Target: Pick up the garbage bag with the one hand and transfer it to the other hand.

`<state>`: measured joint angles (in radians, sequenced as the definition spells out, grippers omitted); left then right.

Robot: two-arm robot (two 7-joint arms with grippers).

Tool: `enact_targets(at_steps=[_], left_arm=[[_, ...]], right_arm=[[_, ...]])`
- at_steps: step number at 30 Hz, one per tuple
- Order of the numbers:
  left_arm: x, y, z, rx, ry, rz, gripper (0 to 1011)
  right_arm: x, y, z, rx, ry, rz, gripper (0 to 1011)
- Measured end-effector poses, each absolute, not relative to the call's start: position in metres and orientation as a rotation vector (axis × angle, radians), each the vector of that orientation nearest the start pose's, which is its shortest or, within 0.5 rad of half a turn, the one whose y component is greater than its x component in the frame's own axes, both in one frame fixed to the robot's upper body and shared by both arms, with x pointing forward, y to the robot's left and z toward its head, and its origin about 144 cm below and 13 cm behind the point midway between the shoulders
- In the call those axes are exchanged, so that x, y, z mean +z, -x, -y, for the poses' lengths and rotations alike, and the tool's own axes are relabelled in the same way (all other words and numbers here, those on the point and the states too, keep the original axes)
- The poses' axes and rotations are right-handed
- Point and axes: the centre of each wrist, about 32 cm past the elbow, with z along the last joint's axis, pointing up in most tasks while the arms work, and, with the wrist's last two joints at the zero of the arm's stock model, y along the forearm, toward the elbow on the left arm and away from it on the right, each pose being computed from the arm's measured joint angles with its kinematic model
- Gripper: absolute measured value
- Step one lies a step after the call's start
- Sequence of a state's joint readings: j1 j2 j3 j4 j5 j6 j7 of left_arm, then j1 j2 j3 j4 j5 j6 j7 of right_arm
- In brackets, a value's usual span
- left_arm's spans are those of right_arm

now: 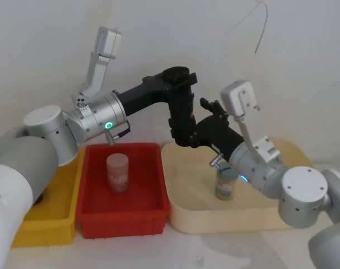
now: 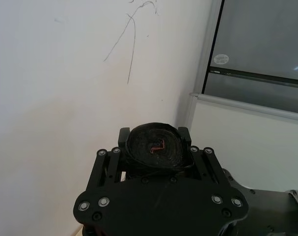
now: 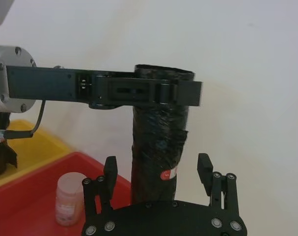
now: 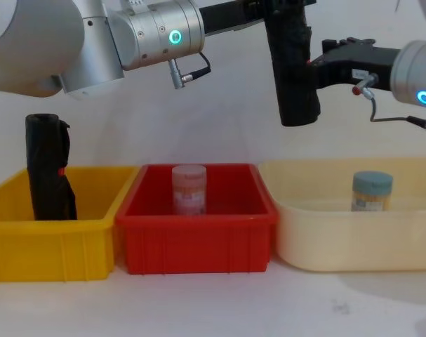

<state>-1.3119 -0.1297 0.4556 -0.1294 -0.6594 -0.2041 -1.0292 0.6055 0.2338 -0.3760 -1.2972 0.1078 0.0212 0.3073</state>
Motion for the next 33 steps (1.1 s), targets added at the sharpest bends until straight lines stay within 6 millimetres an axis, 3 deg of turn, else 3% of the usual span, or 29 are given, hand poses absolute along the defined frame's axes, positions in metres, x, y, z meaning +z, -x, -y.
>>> enact_targets(at_steps=[21, 31, 33], left_arm=[[1.326, -0.720, -0.131, 0.395, 0.254, -0.026, 553], [1.326, -0.720, -0.131, 0.395, 0.253, -0.026, 553], [1.326, -0.720, -0.131, 0.395, 0.253, -0.026, 553]], right_arm=[[1.291, -0.622, 0.177, -1.003, 0.185, 0.389, 1001], [1.295, -0.627, 0.172, -1.008, 0.202, 0.388, 791], [1.295, -0.627, 0.171, -1.009, 0.204, 0.388, 710]])
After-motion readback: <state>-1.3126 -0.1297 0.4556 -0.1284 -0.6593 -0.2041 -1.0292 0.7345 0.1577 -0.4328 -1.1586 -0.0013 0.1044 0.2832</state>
